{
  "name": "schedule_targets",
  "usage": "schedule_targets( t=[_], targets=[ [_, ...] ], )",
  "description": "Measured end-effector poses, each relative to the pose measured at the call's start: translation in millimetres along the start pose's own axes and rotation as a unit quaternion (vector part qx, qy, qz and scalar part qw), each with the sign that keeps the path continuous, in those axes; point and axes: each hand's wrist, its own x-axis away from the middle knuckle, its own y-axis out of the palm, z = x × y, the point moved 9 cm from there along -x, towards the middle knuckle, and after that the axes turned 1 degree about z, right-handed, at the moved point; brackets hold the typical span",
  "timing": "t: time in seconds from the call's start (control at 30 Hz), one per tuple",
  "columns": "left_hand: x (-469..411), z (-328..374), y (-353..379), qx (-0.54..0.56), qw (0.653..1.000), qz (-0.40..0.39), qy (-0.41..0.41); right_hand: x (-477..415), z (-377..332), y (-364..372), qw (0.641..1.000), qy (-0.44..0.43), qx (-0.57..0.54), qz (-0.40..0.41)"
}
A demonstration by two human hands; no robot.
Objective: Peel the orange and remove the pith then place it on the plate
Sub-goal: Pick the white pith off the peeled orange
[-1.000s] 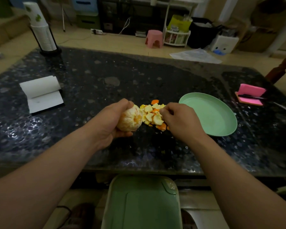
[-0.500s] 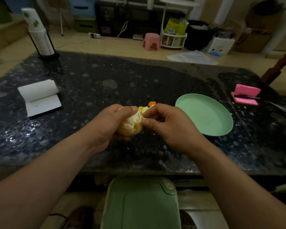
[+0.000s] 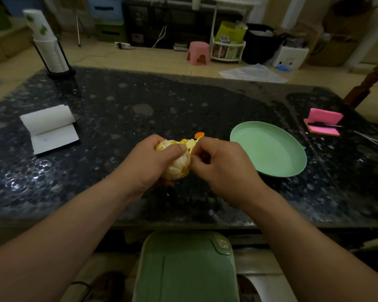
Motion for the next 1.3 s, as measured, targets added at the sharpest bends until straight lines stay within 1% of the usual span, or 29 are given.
schedule_targets(
  t=[0.07,0.13,0.3,0.4,0.5,0.57,0.67,0.73,0.83,1.0,1.1,1.17,1.23,1.3],
  targets=[
    [1,1,0,0.03,0.999,-0.01,-0.005,0,4,-3,0.997,0.024,-0.071,-0.001],
    [2,2,0,0.049,0.998,-0.022,-0.01,-1,7,-3,0.993,0.04,-0.113,-0.006],
    [5,1,1,0.115,0.991,-0.054,-0.036,-8,16,3,0.982,0.065,-0.176,-0.022],
    [7,-1,-1,0.153,0.985,-0.064,-0.055,-16,27,4,0.979,0.09,-0.185,-0.015],
    [8,-6,-3,0.178,0.979,-0.06,-0.079,-27,45,7,0.984,0.112,-0.137,0.003],
    [7,-10,-4,0.194,0.975,-0.044,-0.095,-33,60,13,0.989,0.125,-0.077,0.007],
    [3,-15,-9,0.223,0.968,-0.01,-0.111,-39,72,25,0.991,0.124,0.042,-0.016],
    [0,-16,-9,0.233,0.966,-0.005,-0.111,-39,76,33,0.986,0.136,0.083,-0.042],
    [-2,-16,-6,0.237,0.965,-0.013,-0.109,-38,76,34,0.984,0.136,0.11,-0.038],
    [-2,-15,-2,0.24,0.964,-0.02,-0.109,-38,69,27,0.985,0.127,0.114,-0.018],
    [-1,-16,-2,0.238,0.965,-0.02,-0.109,-34,64,26,0.984,0.125,0.126,-0.028],
    [-1,-15,-3,0.236,0.966,-0.017,-0.107,-31,60,24,0.987,0.123,0.097,-0.03],
    [-1,-14,-3,0.236,0.966,-0.019,-0.099,-28,53,18,0.992,0.125,0.015,-0.018],
    [-1,-12,-3,0.239,0.967,-0.019,-0.088,-24,41,14,0.99,0.118,-0.076,-0.026]
  ],
)
